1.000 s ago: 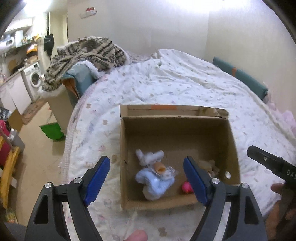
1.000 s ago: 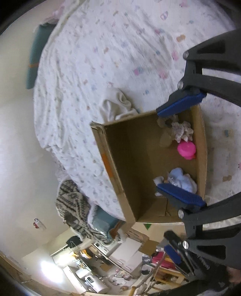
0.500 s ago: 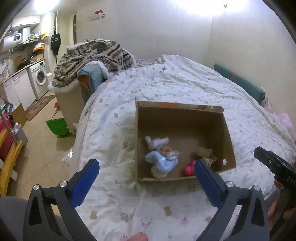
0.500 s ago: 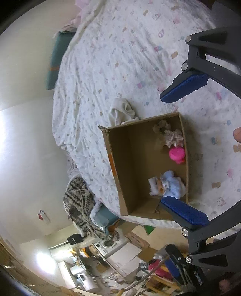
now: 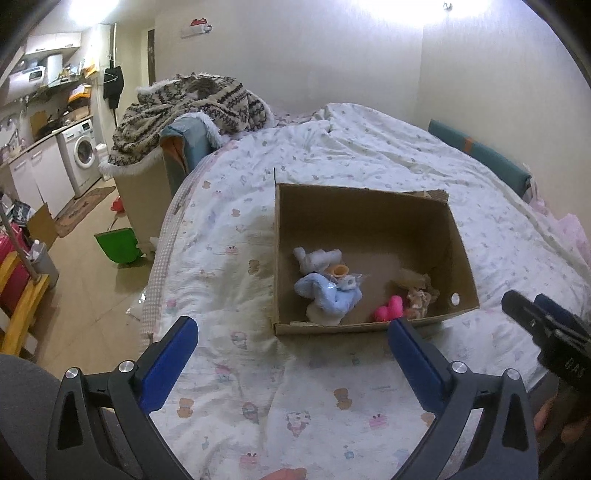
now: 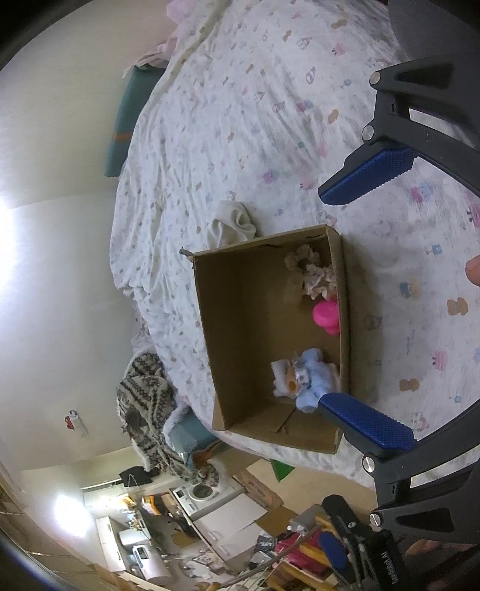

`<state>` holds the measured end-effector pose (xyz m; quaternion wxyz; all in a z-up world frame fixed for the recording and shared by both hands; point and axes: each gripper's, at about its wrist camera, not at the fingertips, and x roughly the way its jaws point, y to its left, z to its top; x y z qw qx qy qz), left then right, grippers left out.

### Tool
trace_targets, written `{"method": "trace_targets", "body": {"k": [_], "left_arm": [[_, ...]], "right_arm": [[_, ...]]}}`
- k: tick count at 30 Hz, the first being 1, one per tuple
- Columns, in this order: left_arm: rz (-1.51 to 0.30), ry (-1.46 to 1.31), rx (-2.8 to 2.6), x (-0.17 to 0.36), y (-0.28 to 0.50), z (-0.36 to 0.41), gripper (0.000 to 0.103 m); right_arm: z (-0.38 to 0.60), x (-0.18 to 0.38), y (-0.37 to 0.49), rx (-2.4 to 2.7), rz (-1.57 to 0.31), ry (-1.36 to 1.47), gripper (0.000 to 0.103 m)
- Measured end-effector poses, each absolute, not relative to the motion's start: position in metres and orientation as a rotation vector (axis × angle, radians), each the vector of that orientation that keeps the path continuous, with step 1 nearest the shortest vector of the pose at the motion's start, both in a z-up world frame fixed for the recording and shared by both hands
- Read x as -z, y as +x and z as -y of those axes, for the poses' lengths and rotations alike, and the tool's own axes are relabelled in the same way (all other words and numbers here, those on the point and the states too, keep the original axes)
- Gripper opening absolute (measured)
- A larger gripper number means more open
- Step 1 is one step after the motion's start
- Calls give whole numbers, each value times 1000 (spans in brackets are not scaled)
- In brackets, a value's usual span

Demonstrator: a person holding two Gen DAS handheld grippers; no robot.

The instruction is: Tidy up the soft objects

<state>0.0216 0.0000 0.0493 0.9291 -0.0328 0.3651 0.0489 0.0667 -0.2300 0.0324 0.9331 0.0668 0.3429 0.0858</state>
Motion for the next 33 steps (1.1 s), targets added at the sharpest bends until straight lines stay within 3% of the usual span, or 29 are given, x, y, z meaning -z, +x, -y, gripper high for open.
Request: {"method": "trace_targets", "body": {"k": [33], "left_arm": [[-766, -98, -85, -45, 31, 0, 102]], "right_arm": [[222, -22, 72, -175, -730, 94, 103]]}}
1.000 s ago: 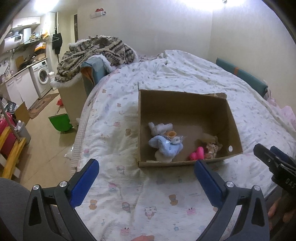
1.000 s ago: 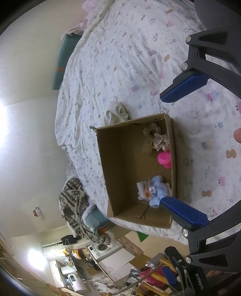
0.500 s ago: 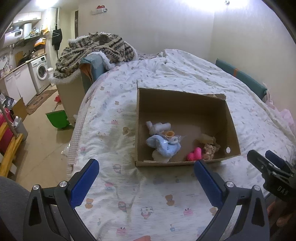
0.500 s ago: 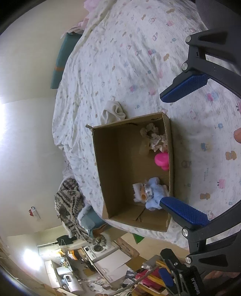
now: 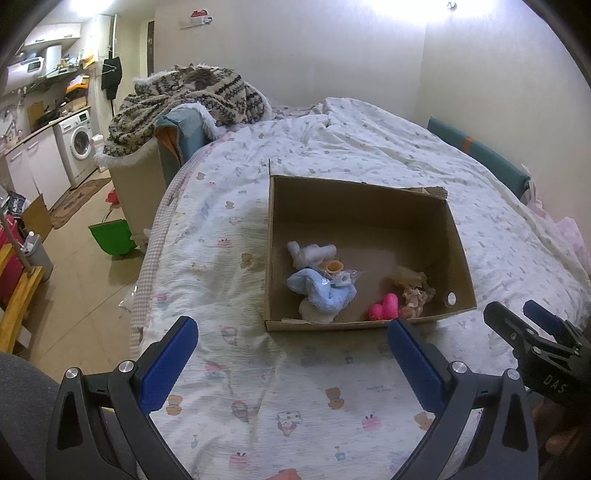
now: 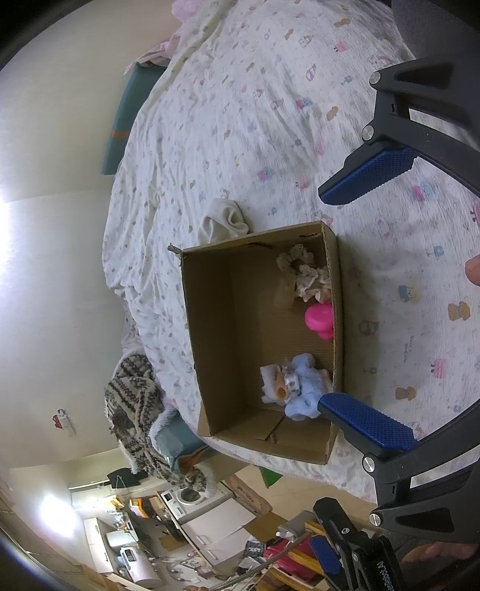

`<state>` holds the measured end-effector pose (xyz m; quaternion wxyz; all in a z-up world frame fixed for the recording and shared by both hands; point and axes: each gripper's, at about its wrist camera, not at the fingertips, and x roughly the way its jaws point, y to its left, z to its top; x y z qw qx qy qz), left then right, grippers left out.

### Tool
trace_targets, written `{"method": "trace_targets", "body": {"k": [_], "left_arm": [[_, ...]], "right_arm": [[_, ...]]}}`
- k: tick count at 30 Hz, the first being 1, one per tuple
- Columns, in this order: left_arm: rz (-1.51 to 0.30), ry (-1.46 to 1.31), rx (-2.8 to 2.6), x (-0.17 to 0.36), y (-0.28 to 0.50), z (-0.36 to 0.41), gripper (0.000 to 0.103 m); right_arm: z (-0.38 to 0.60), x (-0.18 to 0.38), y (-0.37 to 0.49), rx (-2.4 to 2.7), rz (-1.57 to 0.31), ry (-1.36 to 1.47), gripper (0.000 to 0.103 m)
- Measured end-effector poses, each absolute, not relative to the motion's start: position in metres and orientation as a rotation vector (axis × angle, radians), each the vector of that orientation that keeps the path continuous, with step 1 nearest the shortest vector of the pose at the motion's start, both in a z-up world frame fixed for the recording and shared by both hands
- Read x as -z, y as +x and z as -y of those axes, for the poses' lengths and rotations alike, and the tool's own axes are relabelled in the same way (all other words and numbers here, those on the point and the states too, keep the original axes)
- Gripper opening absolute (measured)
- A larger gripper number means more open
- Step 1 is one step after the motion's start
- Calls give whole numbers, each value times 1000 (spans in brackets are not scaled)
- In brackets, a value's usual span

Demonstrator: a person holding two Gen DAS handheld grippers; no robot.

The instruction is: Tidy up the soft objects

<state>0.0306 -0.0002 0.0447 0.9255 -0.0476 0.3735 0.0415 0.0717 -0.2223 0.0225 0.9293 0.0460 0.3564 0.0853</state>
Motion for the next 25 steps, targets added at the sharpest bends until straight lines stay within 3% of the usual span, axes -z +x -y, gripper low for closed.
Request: {"method": "trace_targets", "body": {"k": [25], "left_arm": [[-762, -96, -82, -44, 30, 3, 102]], "right_arm": [[218, -20, 72, -192, -741, 84, 103]]}}
